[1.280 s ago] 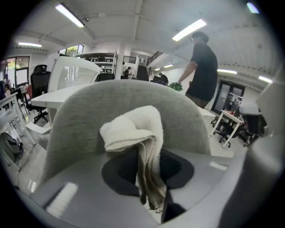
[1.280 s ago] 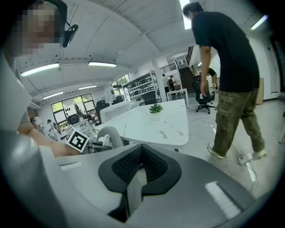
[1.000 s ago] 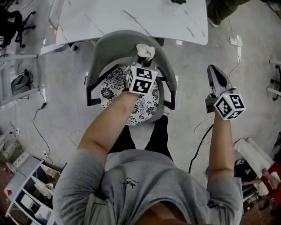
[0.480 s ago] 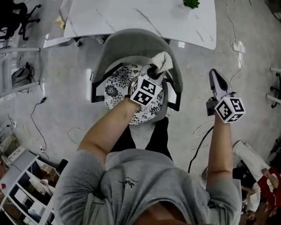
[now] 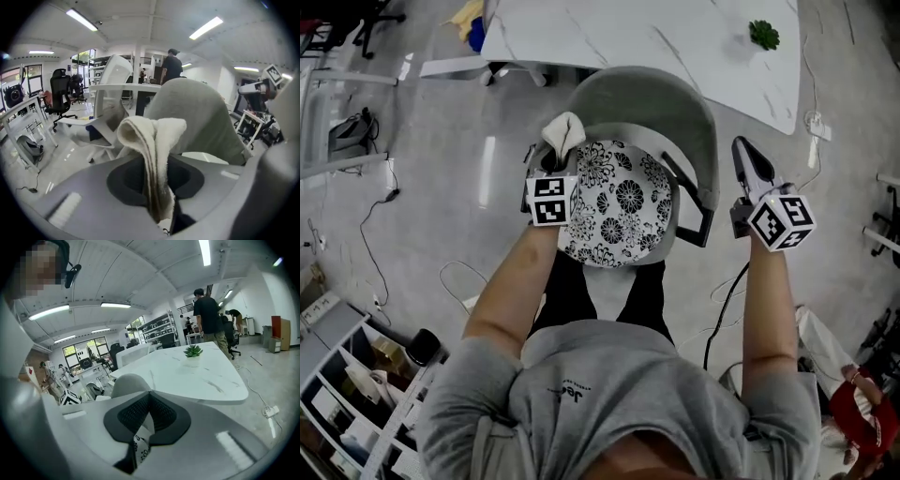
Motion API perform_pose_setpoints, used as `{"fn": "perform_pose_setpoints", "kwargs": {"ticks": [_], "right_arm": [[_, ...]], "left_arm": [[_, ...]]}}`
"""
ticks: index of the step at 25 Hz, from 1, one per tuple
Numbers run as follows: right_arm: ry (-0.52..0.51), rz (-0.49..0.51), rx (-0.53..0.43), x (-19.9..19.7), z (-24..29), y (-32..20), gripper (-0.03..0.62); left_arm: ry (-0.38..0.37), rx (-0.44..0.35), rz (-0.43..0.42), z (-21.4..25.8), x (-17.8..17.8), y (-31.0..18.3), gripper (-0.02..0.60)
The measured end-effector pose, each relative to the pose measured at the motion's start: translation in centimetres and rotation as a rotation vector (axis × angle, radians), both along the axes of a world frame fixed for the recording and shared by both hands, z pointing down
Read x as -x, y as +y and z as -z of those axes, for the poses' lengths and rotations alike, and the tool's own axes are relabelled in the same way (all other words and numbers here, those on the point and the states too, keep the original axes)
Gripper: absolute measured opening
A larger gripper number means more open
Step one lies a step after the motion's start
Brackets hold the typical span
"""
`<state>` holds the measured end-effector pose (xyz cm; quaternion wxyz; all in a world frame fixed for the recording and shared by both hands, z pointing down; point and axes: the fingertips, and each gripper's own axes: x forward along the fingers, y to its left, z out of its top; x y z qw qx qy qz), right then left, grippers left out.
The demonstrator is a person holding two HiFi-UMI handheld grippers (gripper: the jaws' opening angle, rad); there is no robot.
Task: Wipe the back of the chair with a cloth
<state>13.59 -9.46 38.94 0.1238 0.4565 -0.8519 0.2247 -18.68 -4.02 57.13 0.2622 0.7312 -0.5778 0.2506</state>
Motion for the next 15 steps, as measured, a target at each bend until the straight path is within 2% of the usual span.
{"fn": "perform_pose_setpoints", "kwargs": {"ticks": [4, 7, 11, 15], "right_arm": [[0.004, 0.024, 0.003, 2.1, -0.1, -0.3, 0.000], [0.010, 0.021, 0.005, 2.1, -0.2, -0.2, 0.000], [0.009, 0.000, 0.009, 0.4, -0.3, 0.1, 0.000], [0.000, -0.042, 0.013, -2.8, -0.6, 0.6, 0.000]], "left_arm": [[0.011, 0.003, 0.059, -0.8, 1.4, -0.8, 0.147], [0.026, 0.016, 0.079, -1.4, 1.2, -1.9, 0.147], [0.041, 0.033, 0.090, -1.7, 0.2, -3.0, 0.147], [0.033, 0.019, 0.034, -1.2, -3.1, -5.1, 0.147]]}}
